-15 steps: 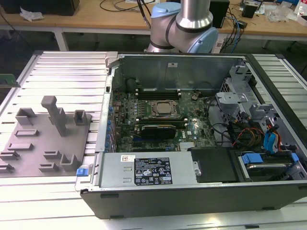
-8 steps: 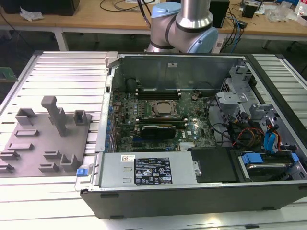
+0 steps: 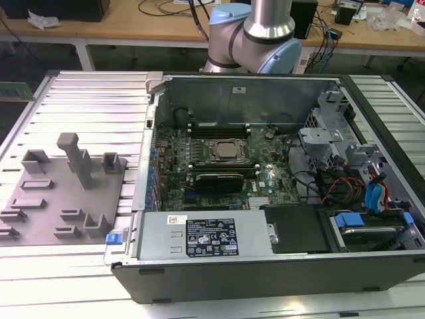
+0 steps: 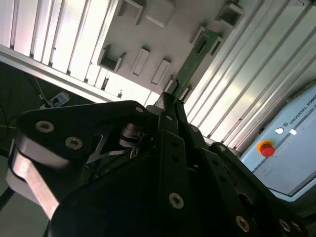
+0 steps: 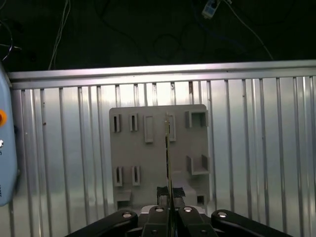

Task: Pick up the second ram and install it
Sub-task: 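Pick up the second ram and move it above second insertion slot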

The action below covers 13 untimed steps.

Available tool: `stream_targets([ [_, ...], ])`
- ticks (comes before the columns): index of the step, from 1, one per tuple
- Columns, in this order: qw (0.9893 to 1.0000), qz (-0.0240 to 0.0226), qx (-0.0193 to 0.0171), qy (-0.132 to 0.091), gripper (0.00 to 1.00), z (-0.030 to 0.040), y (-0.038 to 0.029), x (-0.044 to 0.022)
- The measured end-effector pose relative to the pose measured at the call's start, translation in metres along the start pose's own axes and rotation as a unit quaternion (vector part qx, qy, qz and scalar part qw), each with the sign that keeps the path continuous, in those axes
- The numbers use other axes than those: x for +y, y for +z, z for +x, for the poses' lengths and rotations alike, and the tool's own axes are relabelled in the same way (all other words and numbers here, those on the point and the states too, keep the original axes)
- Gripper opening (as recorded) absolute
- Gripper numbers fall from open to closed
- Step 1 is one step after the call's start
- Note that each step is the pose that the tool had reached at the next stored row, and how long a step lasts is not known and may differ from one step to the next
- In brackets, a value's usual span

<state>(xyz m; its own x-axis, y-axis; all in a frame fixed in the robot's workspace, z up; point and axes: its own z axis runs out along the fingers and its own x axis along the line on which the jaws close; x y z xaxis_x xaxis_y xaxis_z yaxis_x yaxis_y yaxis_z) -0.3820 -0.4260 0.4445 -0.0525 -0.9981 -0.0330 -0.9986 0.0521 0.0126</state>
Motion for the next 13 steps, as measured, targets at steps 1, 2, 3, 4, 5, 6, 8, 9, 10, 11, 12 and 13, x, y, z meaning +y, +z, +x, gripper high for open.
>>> stream_targets([
  [1, 1.0000, -0.0005, 0.0001, 0.000, 0.13, -0.0017, 0.0000, -0.0011],
  [2, 1.0000, -0.0022, 0.0001, 0.000, 0.13, -0.0052, 0.0004, -0.0044],
  [3, 1.0000, -0.0025, 0.0002, 0.000, 0.13, -0.0054, 0.0004, -0.0048],
  [4, 1.0000, -0.0024, 0.0002, 0.000, 0.13, -0.0053, 0.0004, -0.0048],
  [5, 1.0000, -0.0025, 0.0002, 0.000, 0.13, -0.0053, 0.0004, -0.0048],
  [6, 1.0000, -0.0025, 0.0002, 0.000, 0.13, -0.0053, 0.0004, -0.0048],
  [8, 1.0000, -0.0025, 0.0002, 0.000, 0.13, -0.0054, 0.0004, -0.0052],
  [9, 1.0000, -0.0025, 0.0006, 0.000, 0.13, -0.0056, 0.0003, -0.0085],
  [10, 1.0000, -0.0025, 0.0010, 0.000, 0.13, -0.0058, 0.0002, -0.0138],
  [11, 1.0000, -0.0025, 0.0013, 0.000, 0.13, -0.0063, 0.0002, -0.0217],
  [12, 1.0000, -0.0025, 0.0014, 0.000, 0.13, -0.0066, 0.0002, -0.0271],
  [13, 1.0000, -0.0027, 0.0016, 0.000, 0.13, -0.0068, 0.0000, -0.0316],
])
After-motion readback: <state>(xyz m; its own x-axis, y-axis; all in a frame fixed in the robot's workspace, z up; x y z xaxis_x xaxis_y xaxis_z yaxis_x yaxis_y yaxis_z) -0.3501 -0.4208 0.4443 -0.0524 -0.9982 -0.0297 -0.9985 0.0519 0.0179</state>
